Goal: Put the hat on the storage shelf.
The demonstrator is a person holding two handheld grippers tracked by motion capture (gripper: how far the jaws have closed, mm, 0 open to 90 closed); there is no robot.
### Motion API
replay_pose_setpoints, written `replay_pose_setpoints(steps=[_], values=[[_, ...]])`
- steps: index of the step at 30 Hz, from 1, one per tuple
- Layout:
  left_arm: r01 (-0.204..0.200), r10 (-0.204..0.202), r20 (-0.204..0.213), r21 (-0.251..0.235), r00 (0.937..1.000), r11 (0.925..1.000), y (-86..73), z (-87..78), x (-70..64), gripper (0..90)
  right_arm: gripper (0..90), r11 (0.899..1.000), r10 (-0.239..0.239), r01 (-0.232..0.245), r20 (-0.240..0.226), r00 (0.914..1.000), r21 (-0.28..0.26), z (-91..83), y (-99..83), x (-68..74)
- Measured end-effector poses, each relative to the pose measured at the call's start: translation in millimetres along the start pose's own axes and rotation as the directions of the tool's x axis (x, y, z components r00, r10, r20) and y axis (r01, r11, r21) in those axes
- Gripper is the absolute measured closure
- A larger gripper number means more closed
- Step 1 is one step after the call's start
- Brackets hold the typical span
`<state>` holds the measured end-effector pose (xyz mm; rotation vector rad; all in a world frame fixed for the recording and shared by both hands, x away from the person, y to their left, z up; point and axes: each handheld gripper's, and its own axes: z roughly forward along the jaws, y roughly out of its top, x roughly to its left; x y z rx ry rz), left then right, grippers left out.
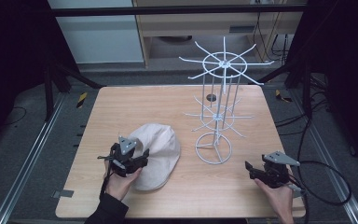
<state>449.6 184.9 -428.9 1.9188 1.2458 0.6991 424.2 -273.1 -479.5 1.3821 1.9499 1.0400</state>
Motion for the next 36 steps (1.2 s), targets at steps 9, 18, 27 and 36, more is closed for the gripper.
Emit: replay_pose_setpoints(steps=[9,18,27,36], values=[[-0.016,0.017,-0.002,0.043,0.9999,0.9990,-3.4,7.7,-1.7,50.2,26.9,1.000,-0.008,0.008,0.002,1.0000,0.002,1.2,-0.4,-0.2],[-0.007,0.002,0.062,0.084,0.9981,0.9964,-8.4,15.7,0.7,64.6,27.0,1.000,-0.011,0.011,0.004,0.9999,0.002,1.2,-0.4,-0.3],[0.019,-0.031,0.099,0.125,0.9946,0.9920,-8.3,18.8,4.1,85.8,27.0,1.000,-0.012,0.012,0.002,0.9999,0.005,1.7,-0.5,-0.1],[0.033,-0.043,0.124,0.081,0.9914,0.9962,-3.9,8.2,10.2,87.6,27.0,1.000,-0.016,0.016,0.004,0.9999,0.006,1.9,-0.4,-0.3]])
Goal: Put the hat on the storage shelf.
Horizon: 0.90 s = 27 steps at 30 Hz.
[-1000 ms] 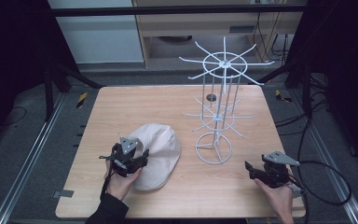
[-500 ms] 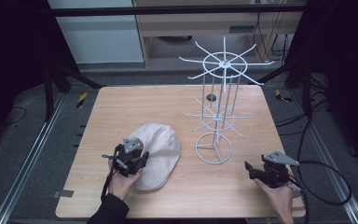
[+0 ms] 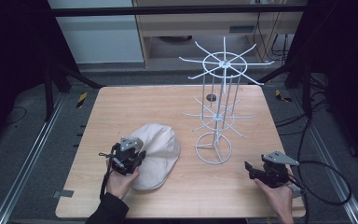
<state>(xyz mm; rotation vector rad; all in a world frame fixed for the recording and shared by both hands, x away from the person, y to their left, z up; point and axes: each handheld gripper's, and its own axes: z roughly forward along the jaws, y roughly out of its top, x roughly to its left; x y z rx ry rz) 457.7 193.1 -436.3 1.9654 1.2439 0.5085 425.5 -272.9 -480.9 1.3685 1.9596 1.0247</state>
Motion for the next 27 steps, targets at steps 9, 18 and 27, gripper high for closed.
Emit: replay_pose_setpoints(steps=[9,18,27], values=[[-0.022,0.024,0.017,-0.099,0.9996,0.9948,7.3,-23.9,0.9,87.8,27.0,1.000,0.001,-0.001,0.000,1.0000,-0.001,-0.4,0.2,-0.1],[-0.020,0.026,0.037,-0.172,0.9990,0.9848,13.1,-41.5,2.1,87.8,27.0,1.000,-0.003,0.003,0.000,1.0000,-0.006,-0.4,0.1,-0.4],[-0.012,0.023,0.047,-0.222,0.9987,0.9749,17.2,-55.1,6.0,87.8,27.0,1.000,-0.003,0.003,0.000,1.0000,-0.011,-0.8,0.2,-0.4]])
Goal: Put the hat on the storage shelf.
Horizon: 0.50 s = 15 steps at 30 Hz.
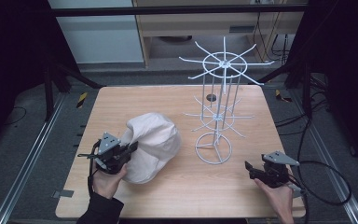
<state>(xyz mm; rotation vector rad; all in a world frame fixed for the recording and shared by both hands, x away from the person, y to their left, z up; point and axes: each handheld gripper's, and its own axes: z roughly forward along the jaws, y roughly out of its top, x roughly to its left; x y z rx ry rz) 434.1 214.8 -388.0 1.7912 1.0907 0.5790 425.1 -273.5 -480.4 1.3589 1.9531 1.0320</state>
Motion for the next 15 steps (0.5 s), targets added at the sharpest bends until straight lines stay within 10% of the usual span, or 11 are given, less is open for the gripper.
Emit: replay_pose_setpoints(steps=[15], values=[[0.025,-0.023,0.013,-0.136,0.9996,0.9904,17.0,-34.0,4.5,87.8,27.0,1.000,-0.001,0.001,-0.001,1.0000,-0.004,-0.1,0.0,0.3]])
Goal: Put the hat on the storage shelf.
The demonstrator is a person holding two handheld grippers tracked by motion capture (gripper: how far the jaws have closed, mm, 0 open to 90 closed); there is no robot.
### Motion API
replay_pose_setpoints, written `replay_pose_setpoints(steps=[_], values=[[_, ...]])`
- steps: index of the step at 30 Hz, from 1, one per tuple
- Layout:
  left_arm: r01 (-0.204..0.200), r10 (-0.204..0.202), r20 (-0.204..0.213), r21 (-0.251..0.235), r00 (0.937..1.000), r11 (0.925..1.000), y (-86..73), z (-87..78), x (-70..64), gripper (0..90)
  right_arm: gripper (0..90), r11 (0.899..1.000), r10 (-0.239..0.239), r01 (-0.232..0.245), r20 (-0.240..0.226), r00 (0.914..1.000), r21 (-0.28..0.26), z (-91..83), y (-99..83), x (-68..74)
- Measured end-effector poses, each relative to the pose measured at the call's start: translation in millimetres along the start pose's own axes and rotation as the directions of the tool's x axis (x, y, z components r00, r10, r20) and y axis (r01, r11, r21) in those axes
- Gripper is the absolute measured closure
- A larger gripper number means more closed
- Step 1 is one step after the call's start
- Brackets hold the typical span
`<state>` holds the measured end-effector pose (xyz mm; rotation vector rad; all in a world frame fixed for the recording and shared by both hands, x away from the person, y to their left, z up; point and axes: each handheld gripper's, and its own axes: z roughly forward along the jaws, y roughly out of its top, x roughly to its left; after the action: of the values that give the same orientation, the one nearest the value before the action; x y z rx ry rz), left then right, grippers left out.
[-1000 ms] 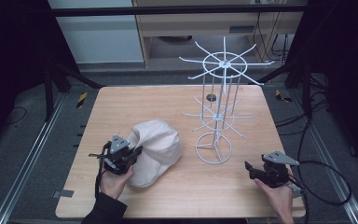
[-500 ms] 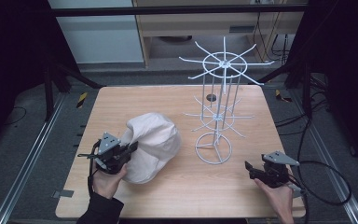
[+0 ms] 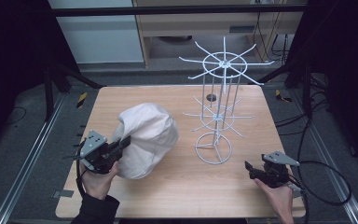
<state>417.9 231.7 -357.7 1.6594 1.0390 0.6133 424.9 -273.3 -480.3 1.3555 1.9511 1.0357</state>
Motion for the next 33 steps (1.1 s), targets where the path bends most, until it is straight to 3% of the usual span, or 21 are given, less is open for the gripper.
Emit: replay_pose_setpoints(steps=[14,23,33], values=[[0.027,-0.027,0.002,-0.121,0.9996,0.9922,15.4,-28.1,4.9,87.8,27.0,1.000,-0.002,0.002,0.001,1.0000,-0.001,-0.1,0.0,0.1],[0.038,-0.040,-0.009,-0.178,0.9992,0.9833,20.1,-39.6,8.7,87.8,27.0,1.000,-0.001,0.001,-0.001,1.0000,0.000,0.2,-0.2,0.5],[0.054,-0.057,-0.005,-0.248,0.9984,0.9673,24.5,-50.9,10.4,87.8,27.0,1.000,0.000,0.000,0.001,1.0000,-0.002,0.0,-0.2,0.7]])
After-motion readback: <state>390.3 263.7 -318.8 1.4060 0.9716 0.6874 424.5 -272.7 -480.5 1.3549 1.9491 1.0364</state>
